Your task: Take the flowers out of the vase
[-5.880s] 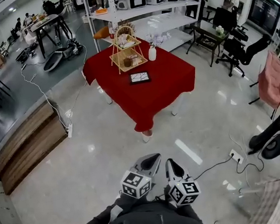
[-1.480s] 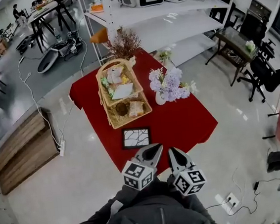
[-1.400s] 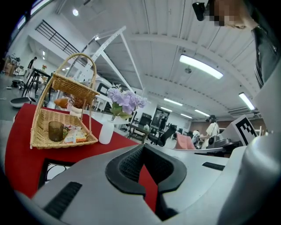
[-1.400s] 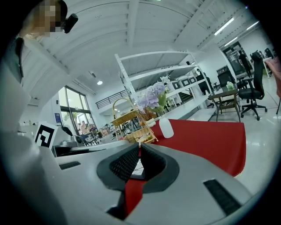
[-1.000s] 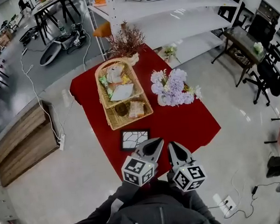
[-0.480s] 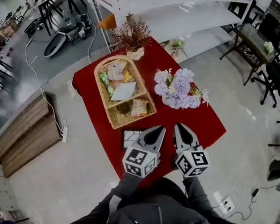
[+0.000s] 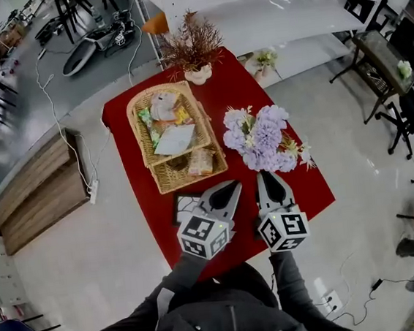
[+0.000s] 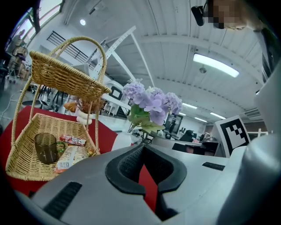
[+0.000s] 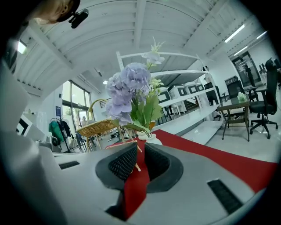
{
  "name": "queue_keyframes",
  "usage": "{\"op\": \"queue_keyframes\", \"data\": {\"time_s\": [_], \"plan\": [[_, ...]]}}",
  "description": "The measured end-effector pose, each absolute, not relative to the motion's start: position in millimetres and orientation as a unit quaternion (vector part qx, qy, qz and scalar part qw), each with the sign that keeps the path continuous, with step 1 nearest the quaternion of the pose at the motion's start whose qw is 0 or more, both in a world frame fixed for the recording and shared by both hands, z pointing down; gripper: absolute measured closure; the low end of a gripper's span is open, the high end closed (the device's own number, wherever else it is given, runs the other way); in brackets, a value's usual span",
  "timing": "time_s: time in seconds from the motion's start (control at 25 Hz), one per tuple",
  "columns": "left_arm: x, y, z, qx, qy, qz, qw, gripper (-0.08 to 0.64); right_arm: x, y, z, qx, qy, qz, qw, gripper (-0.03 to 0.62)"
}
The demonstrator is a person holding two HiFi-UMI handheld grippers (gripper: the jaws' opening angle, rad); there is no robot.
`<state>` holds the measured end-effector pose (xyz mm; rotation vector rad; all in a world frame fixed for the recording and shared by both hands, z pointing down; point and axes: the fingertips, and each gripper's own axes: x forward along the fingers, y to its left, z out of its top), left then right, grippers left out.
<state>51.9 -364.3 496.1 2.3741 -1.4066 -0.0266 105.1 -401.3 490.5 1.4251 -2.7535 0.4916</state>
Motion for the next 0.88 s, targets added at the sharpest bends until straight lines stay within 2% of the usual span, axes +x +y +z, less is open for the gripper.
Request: {"op": "queue_keyframes", "data": {"time_s": [0.36,0.56,0.88], "plan": [[47,-390,501,0.837,-0.511,-0.008,0.195,0.552,105,-438,504,0.452,-0.884,0.115,0.028,0.571],[46,-398,507,0.835,-0.513,-0.002,0.201,0.552,105,-452,515,0.440,-0.889,0.118,0.037,0.483],[48,-402,516,0.834,-0.511,0.009,0.209,0.552,97,-476,520,0.419,-0.902,0.096,0.042,0.442]]}}
